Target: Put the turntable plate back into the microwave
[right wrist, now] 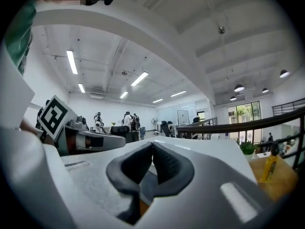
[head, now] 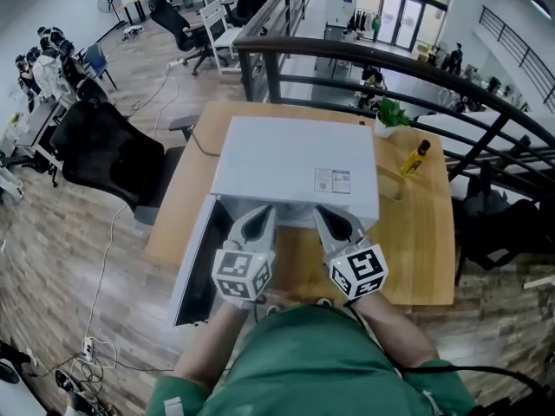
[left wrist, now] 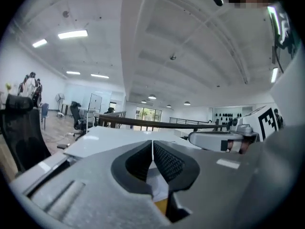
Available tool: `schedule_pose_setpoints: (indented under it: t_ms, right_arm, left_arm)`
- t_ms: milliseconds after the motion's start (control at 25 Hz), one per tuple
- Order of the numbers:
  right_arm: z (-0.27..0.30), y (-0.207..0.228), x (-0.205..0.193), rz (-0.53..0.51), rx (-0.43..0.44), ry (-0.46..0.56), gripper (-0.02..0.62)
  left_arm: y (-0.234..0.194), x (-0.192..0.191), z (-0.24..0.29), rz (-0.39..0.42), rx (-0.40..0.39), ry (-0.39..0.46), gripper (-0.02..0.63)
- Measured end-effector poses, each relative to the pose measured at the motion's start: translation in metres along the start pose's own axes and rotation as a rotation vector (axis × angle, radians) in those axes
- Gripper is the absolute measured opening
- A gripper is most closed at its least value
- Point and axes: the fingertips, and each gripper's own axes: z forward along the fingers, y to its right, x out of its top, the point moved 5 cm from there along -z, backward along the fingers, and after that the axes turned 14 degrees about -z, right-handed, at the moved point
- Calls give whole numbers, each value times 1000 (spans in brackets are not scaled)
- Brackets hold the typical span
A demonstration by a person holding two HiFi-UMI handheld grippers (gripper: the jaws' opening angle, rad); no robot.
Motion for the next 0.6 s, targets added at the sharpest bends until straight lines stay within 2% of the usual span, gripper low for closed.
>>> schedule_pose_setpoints:
  t_ms: [120, 280, 600]
  right_arm:
    - [-2, 10, 14, -5, -33, 30, 5]
    - [-4, 16, 21, -41, -64, 44, 5]
    - [-10, 22, 20, -41, -101, 32, 5]
  left_arm:
    - [8, 18, 0, 60, -12, 40, 17]
    - [14, 30, 1, 64, -29, 67, 17]
    - [19, 36, -3, 115, -22, 82, 17]
